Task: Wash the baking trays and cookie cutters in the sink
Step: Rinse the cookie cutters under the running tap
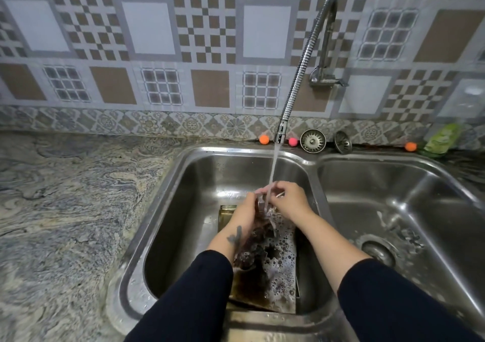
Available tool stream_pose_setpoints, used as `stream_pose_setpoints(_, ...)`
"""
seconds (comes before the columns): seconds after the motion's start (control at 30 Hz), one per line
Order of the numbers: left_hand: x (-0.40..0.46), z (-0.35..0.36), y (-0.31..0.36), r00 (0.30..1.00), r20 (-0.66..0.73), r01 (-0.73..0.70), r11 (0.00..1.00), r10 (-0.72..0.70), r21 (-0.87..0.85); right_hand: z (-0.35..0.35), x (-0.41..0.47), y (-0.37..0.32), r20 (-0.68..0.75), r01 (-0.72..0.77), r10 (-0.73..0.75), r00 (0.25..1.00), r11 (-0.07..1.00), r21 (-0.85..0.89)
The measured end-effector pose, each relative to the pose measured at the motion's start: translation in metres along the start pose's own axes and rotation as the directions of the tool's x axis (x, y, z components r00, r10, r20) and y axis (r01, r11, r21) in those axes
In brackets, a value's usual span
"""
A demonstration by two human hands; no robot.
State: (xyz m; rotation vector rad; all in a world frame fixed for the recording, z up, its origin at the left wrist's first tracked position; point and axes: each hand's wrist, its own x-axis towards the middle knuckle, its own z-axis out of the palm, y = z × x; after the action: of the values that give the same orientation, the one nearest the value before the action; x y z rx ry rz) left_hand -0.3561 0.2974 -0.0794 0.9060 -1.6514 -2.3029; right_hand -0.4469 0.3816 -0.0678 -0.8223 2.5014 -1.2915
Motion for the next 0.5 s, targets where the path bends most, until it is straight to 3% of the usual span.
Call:
stream_pose_setpoints(0.2,-0.003,0.009,0.004,0.999,-0.016,-0.037,0.999,0.037,-0.024,-0.01,-0.012,0.005,0.319,0.235,-0.173,0.932,0.957,-0.17)
stream_pose_setpoints(0.3,-0.003,0.02,0.01,0.996,-0.022,-0.083,0.996,0.082,-0.039,-0.018,-0.008,0.013,0.228,0.311,-0.253,0.94,0.912,-0.269)
stream_pose_setpoints(0.37,0.0,0.032,0.014,0.983,0.016,-0.185,0.981,0.185,0.062,-0.028,-0.006,0.015,0.162,0.331,-0.294,0.942,0.894,-0.304)
stream_pose_setpoints(0.5,0.009,0.063,0.017,0.965,0.028,-0.262,0.951,0.261,0.162,-0.071,-0.003,0.032,0.081,0.231,-0.216,0.973,0.897,-0.376)
